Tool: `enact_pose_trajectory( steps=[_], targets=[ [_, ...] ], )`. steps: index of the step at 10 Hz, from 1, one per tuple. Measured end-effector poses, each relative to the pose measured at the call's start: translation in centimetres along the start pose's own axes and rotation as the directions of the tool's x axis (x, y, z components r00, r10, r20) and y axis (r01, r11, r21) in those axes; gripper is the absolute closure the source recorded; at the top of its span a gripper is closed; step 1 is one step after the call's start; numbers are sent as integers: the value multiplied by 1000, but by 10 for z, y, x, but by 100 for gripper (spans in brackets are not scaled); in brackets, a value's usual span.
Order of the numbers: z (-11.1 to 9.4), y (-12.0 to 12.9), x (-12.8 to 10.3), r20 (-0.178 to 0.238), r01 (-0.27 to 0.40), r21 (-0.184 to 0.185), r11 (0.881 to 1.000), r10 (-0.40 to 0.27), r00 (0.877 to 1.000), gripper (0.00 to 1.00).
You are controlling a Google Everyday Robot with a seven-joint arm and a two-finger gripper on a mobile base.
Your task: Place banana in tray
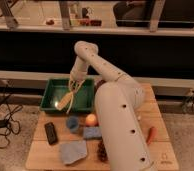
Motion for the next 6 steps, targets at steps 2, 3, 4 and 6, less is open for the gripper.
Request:
enact_pose_trajectory(
  steps=[2,3,4,6],
  targets=[
    [-4,-6,7,-71,34,-6,999,-34,997,97],
    [-7,-13,12,-115,53,-8,999,-53,992,97],
    [-9,-18,15,-134,63,-11,998,-64,989,97],
    [-19,-24,25,-186,81,-17,997,-83,979,97]
  ],
)
